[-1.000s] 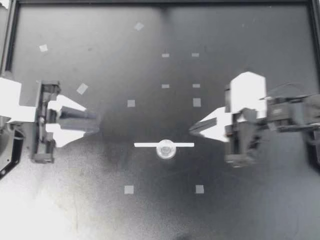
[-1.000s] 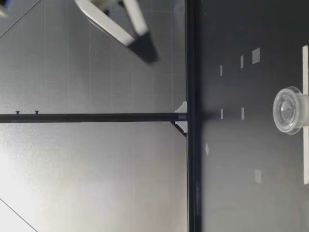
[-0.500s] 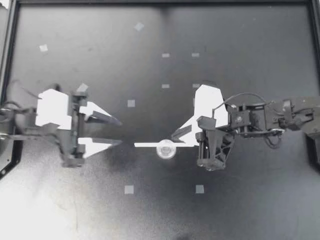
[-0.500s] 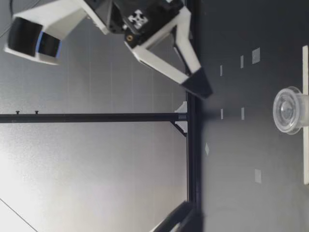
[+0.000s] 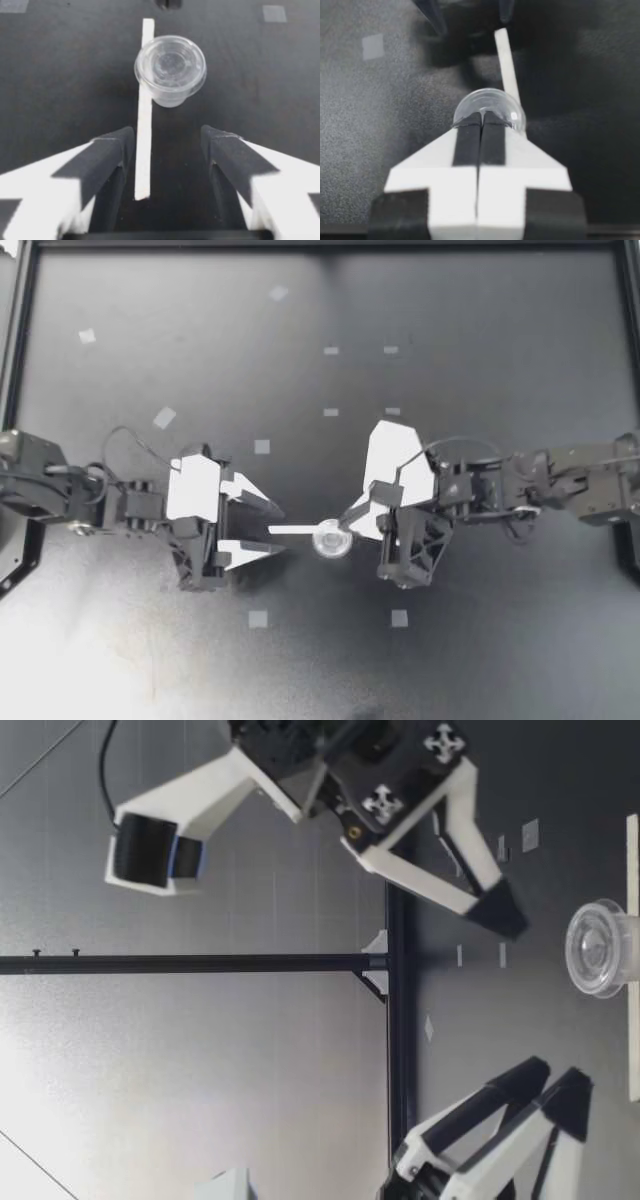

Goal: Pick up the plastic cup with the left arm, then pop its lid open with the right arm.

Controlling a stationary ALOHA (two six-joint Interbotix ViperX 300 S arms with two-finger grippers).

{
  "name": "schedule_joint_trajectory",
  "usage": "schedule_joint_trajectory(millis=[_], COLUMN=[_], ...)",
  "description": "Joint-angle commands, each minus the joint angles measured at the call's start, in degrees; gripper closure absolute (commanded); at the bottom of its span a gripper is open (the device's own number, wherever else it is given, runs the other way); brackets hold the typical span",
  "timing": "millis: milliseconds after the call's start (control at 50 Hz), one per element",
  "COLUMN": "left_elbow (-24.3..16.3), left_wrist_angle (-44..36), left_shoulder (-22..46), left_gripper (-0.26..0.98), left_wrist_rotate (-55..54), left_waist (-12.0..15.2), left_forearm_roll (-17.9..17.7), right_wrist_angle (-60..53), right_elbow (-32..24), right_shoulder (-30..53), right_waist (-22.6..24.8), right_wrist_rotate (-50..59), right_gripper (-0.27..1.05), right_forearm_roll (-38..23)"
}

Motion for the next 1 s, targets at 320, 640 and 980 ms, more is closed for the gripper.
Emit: schedule_joint_trajectory(millis=[320, 640, 980], left_elbow=[-4.31, -6.86, -9.32], left_wrist_angle=[-0.53, -0.35, -0.35], left_shoulder=[3.96, 6.15, 8.7], left_gripper=[0.12, 0.12, 0.12], left_wrist_rotate=[-0.09, 0.18, 0.09], left_waist=[-0.09, -0.09, -0.09], left_forearm_roll=[0.0, 0.0, 0.0], right_wrist_angle=[-0.53, -0.53, -1.93], right_elbow=[-1.14, -0.97, 0.35], right_shoulder=[0.53, 2.29, 1.85], right_waist=[0.79, 0.79, 0.79], right_wrist_rotate=[1.76, 2.29, 2.64], right_gripper=[0.93, 0.93, 0.93], right_forearm_roll=[0.09, 0.18, 0.18])
